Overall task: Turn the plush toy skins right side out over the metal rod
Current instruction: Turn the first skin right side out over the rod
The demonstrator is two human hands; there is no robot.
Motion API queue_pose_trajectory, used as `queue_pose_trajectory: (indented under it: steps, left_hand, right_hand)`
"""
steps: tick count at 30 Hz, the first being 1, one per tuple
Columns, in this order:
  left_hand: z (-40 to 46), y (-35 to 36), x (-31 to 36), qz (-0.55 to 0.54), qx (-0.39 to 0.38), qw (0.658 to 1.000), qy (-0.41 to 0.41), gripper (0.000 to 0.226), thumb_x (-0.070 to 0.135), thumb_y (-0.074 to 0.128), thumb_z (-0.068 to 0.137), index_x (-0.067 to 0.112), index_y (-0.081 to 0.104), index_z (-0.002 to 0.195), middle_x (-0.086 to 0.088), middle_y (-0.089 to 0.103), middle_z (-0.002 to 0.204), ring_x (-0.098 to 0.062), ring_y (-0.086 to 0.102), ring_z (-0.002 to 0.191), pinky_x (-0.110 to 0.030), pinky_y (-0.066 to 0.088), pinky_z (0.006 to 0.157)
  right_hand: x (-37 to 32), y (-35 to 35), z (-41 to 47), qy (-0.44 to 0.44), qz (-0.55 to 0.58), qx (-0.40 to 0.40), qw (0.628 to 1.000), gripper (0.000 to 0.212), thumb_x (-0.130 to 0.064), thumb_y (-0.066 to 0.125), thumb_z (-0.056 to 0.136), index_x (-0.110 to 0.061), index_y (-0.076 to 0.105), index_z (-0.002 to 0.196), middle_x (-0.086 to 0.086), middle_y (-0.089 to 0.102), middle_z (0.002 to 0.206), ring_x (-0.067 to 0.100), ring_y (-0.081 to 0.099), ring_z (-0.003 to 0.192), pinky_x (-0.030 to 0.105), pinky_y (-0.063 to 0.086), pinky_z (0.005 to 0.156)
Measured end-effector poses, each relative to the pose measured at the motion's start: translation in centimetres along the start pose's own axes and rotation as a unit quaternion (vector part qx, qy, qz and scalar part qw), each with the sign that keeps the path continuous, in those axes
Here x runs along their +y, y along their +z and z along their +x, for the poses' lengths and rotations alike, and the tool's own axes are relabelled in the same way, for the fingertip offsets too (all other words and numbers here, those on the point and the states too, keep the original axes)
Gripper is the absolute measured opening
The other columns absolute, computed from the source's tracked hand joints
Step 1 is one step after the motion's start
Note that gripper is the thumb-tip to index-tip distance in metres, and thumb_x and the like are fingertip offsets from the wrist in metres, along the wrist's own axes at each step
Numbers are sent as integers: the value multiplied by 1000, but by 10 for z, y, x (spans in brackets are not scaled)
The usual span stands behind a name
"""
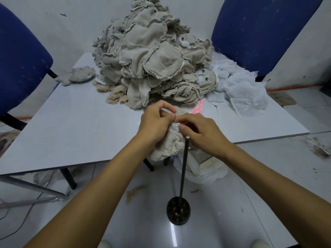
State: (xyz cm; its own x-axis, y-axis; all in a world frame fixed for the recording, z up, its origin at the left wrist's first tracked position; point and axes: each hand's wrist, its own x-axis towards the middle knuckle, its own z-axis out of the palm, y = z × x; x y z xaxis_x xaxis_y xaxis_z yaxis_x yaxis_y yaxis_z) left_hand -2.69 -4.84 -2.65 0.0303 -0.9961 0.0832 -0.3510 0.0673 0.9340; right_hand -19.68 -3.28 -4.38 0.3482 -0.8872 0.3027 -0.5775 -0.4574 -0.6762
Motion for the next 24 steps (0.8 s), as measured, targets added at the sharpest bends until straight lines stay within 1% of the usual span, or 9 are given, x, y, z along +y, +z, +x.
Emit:
queue_pose_trajectory:
  steps: [4, 6, 9, 11, 14, 16, 19, 22, 24]
  left_hand:
    - [-4, 2, 3, 26, 15, 999, 20, 19, 13, 66, 90, 30, 65, 82, 3, 62, 65, -12, 55, 56, -33, 47, 59]
    - [-6, 3, 6, 46, 11, 998, 43, 18, 13, 64, 92, 30, 64, 84, 5, 63, 67, -8, 58, 58, -32, 50, 60]
    - [-8, 8, 9, 71, -3, 995, 63, 15, 14, 58, 95, 28, 62, 91, 0, 64, 79, -11, 61, 68, -31, 50, 60]
    - [-6, 12, 8, 107, -9, 994, 28, 10, 24, 55, 95, 30, 58, 102, -6, 59, 104, -21, 59, 98, -35, 50, 78]
    - [-2, 15, 5, 153, -41, 985, -61, 30, 49, 53, 92, 40, 48, 120, -5, 40, 130, -24, 31, 128, -43, 34, 105]
    - [-1, 17, 7, 181, -61, 980, -59, 38, 50, 54, 91, 44, 44, 127, -5, 41, 135, -25, 27, 131, -46, 30, 107]
    - [-4, 21, 7, 205, -54, 976, -46, 40, 45, 59, 87, 46, 45, 124, 0, 45, 126, -26, 28, 131, -48, 31, 107]
    - [-6, 22, 9, 128, -39, 991, -3, 42, 28, 65, 80, 45, 44, 113, 2, 51, 118, -28, 44, 122, -47, 41, 101]
    - [-10, 20, 8, 97, 20, 993, 58, 43, 15, 61, 80, 39, 47, 113, 2, 57, 117, -22, 54, 111, -35, 45, 90]
  right_hand:
    - [-3, 12, -1, -16, -67, 35, 997, 24, -23, 59, 98, -20, 72, 118, 6, 53, 113, 19, 49, 100, 33, 44, 89]
    - [-7, 20, -1, 12, -92, 97, 991, 22, -27, 61, 96, -20, 74, 113, 5, 49, 104, 18, 52, 91, 39, 49, 77]
    - [-10, 19, 6, 73, -57, 149, 984, 28, -31, 69, 89, -22, 62, 115, 0, 58, 94, 16, 58, 84, 31, 48, 71]
    - [-9, 10, 12, 126, 49, 146, 980, 41, -29, 76, 83, -23, 48, 112, -2, 65, 84, 10, 63, 73, 23, 49, 64]
    - [-8, -2, 13, 128, 140, 118, 975, 25, -16, 65, 93, -26, 51, 112, 0, 67, 87, 4, 66, 63, 19, 51, 56]
    - [-3, -7, 14, 99, 31, 125, 987, 29, -17, 58, 97, -30, 51, 122, 2, 65, 106, 14, 66, 87, 34, 56, 71]
    - [7, -11, 12, 122, -167, 25, 978, 60, -39, 58, 97, -33, 29, 149, 6, 60, 118, 26, 57, 109, 44, 50, 88]
    - [6, -9, 11, 107, -61, -1, 992, 58, -31, 60, 94, -33, 36, 147, -5, 59, 98, 10, 60, 86, 26, 47, 77]
    - [-3, -4, 14, 56, 31, 24, 998, 50, -16, 60, 90, -32, 51, 136, -11, 63, 112, -6, 58, 86, 11, 41, 77]
